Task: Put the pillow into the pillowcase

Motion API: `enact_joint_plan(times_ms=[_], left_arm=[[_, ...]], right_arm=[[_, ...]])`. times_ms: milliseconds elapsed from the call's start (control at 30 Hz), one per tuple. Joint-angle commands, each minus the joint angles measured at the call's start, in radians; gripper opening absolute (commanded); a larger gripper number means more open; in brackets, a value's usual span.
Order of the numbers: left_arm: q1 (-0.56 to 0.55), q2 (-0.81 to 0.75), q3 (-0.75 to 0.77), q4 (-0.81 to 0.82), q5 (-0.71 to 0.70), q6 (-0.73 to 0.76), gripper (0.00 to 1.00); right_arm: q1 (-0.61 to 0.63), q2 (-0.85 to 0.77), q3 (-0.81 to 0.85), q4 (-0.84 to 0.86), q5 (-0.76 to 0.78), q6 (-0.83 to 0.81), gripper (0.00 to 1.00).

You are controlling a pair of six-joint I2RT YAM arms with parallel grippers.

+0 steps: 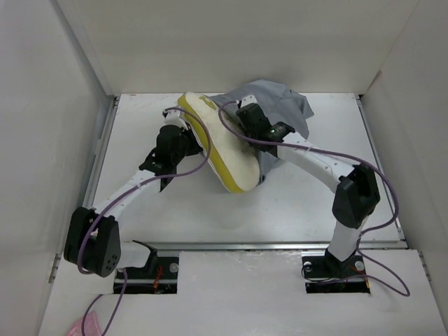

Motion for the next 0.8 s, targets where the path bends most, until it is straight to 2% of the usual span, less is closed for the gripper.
enact_joint_plan(times_ms=[0,33,100,133,167,233,267,333,367,400,433,500,533,567,600,633,667,700,733,767], left_arm=[[0.014,-0.071,0.201,0.039,-0.039,0.045,0.0],[0.014,-0.071,0.295,0.013,-0.039,0.063,0.0],[0.014,-0.047,0.427,-0.022,-0.014,0.097,0.0],[0.014,-0.033,0.515,-0.098,-0.014,0.111,0.0],[0.014,-0.015,0.724,-0.149,0.006,0.123,0.0],[0.014,0.05,0.936,-0.25,0.018,0.139,0.0],[0.014,0.08,1.095,-0.3,0.047,0.152,0.0],[0.014,0.123,1.237,-0.343,0.047,0.152,0.0],[0.014,0.153,1.322,-0.417,0.037,0.152,0.0],[0.014,0.183,1.479,-0.456,0.023,0.152,0.0],[0.014,0.211,1.538,-0.484,0.007,0.152,0.0],[0.014,0.245,1.6,-0.531,0.056,0.152,0.0],[0.014,0.245,1.59,-0.532,0.179,0.152,0.0],[0.014,0.213,1.564,-0.532,0.24,0.152,0.0],[-0.023,0.187,1.527,-0.495,0.304,0.169,0.0],[-0.043,0.156,1.435,-0.474,0.355,0.169,0.0],[-0.061,0.124,1.401,-0.455,0.421,0.181,0.0],[-0.084,0.069,1.38,-0.443,0.432,0.198,0.0],[-0.084,0.046,1.364,-0.443,0.419,0.198,0.0],[-0.084,0.026,1.352,-0.42,0.379,0.214,0.0]], right_arm=[[-0.002,-0.071,0.218,-0.048,0.165,0.038,0.0],[-0.002,-0.086,0.329,-0.077,0.166,0.023,0.0],[-0.002,-0.149,0.446,-0.132,0.166,-0.043,0.0],[-0.002,-0.169,0.517,-0.155,0.094,-0.077,0.0],[-0.002,-0.185,0.677,-0.201,0.052,-0.1,0.0],[-0.002,-0.221,0.84,-0.261,-0.07,-0.148,0.0],[-0.002,-0.266,0.928,-0.263,-0.189,-0.16,0.0],[-0.002,-0.329,0.915,-0.213,-0.303,-0.175,0.0],[-0.002,-0.359,0.893,-0.182,-0.39,-0.186,0.0],[-0.002,-0.387,0.855,-0.135,-0.438,-0.186,0.0],[-0.002,-0.427,0.838,-0.105,-0.456,-0.197,0.0],[-0.002,-0.438,0.813,-0.041,-0.403,-0.197,0.0],[-0.002,-0.369,0.854,-0.025,-0.328,-0.197,0.0],[-0.002,-0.31,0.928,-0.057,-0.225,-0.197,0.0],[-0.002,-0.242,1.015,-0.088,-0.034,-0.213,0.0],[-0.002,-0.178,1.181,-0.176,0.016,-0.235,0.0],[-0.002,-0.092,1.242,-0.242,0.017,-0.258,0.0],[-0.002,-0.091,1.269,-0.305,-0.071,-0.258,0.0],[-0.002,-0.103,1.193,-0.377,-0.145,-0.258,0.0],[-0.002,-0.21,1.098,-0.378,-0.226,-0.258,0.02]])
